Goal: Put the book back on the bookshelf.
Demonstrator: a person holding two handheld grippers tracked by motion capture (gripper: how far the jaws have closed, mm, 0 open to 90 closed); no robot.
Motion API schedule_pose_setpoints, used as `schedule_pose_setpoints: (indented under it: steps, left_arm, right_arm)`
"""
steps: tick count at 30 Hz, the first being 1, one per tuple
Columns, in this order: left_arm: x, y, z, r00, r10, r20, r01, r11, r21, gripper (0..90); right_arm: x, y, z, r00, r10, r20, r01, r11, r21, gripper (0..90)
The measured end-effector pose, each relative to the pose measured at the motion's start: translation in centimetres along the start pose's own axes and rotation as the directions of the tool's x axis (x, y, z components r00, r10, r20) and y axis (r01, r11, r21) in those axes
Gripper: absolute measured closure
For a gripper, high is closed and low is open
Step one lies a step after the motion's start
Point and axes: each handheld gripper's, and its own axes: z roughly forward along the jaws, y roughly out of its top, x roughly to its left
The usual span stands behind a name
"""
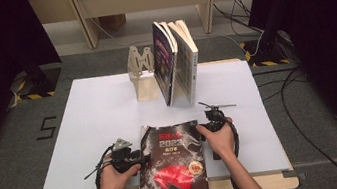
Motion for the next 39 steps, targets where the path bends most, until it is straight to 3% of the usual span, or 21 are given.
schedule_pose_setpoints:
  steps: [10,17,18,23,33,34,39]
  left_arm:
    - [-0.1,0.0,0.0,0.9999,0.011,-0.007,-0.011,0.9999,0.001,49.5]
    - [-0.1,0.0,0.0,0.9999,0.012,-0.003,-0.012,0.9999,0.0,49.3]
    - [-0.1,0.0,0.0,0.9997,0.024,-0.003,-0.024,0.9997,0.005,48.9]
    - [0.0,0.2,-0.2,0.9997,0.019,0.016,-0.02,0.9997,0.016,44.2]
    - [-0.1,1.1,-1.5,0.9988,0.044,0.018,-0.044,0.998,-0.047,38.7]
    - [-0.1,1.3,-1.9,0.999,0.04,0.017,-0.039,0.9974,-0.061,37.4]
    - [0.1,1.9,-2.8,0.9995,0.032,0.008,-0.031,0.995,-0.095,35.4]
  right_arm:
    - [0.1,-0.3,0.2,0.9999,-0.014,-0.003,0.014,0.999,0.04,65.3]
    - [0.1,-0.2,-0.2,0.9998,-0.016,-0.011,0.016,0.999,0.038,76.0]
    - [0.3,-0.2,-0.5,0.9994,-0.015,-0.032,0.016,1.0,0.027,81.1]
    - [0.8,0.0,-1.2,0.9976,-0.023,-0.065,0.023,1.0,0.006,85.5]
    - [2.5,0.6,-3.3,0.9901,-0.031,-0.137,0.021,0.997,-0.08,87.4]
    - [3.2,0.9,-3.9,0.9881,-0.052,-0.145,0.035,0.993,-0.113,87.5]
    - [4.1,1.5,-4.8,0.9859,-0.069,-0.152,0.043,0.985,-0.169,87.6]
